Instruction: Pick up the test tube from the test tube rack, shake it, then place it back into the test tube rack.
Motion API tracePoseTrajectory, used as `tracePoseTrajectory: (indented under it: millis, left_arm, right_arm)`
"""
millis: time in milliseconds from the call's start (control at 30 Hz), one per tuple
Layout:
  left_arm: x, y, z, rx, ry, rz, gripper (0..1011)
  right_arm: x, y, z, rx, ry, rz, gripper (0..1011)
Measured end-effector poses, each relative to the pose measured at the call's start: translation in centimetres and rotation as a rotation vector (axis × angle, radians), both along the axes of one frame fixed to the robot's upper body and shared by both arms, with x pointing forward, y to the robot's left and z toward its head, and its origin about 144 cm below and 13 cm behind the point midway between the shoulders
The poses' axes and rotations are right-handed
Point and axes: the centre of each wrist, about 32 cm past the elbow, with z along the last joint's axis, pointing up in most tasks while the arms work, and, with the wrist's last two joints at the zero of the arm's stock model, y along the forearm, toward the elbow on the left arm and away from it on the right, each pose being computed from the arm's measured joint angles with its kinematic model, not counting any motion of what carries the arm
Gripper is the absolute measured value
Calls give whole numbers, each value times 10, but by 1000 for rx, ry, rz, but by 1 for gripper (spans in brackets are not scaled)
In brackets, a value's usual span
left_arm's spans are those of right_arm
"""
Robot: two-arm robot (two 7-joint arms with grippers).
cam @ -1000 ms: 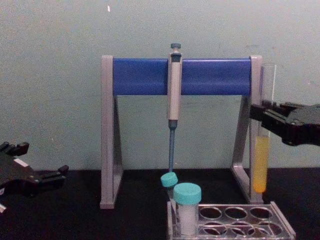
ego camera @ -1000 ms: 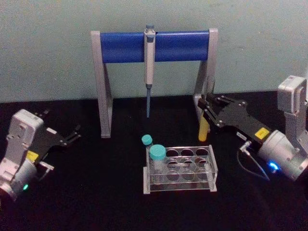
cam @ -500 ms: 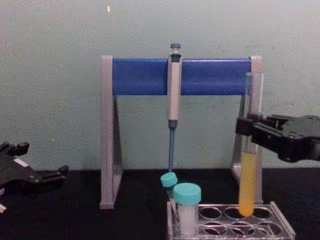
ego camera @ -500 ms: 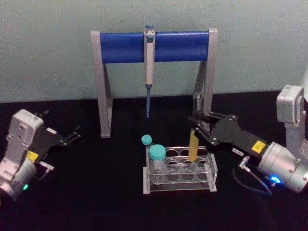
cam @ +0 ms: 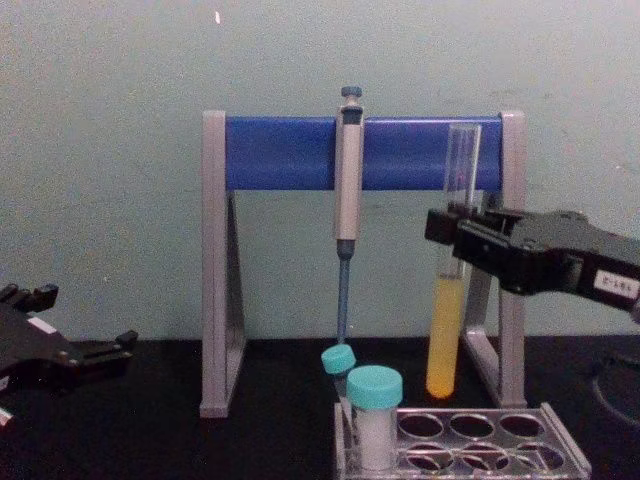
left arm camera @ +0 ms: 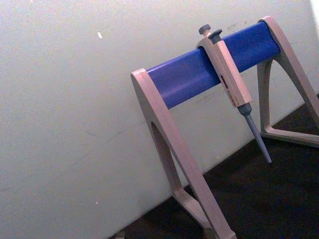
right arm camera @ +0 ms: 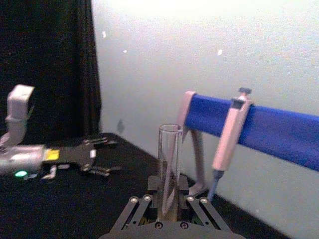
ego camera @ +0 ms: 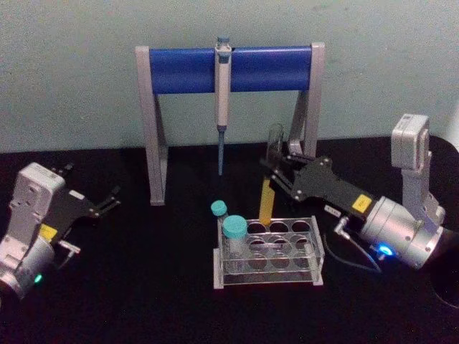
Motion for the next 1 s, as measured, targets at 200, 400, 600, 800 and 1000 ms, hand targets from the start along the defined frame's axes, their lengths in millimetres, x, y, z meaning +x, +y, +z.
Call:
tracePoseTrajectory:
  millis: [200,400,600,800,1000]
  left_arm:
    - [0,0,0,0,0,0,1010]
    - [0,0,0,0,0,0,1010]
    - [0,0,0,0,0,0,1010]
    - [0,0,0,0,0,0,1010]
    - [0,0,0,0,0,0,1010]
  right_arm:
    - [10,0,-1,12,-17,-60,229]
    - [12,-2,-1,10,-20,-103,229]
    - [12,-4,-1,8,-16,-115,229]
    - [11,-4,-1,6,-15,-119,229]
    - [10,-4,0,6,-17,-121,229]
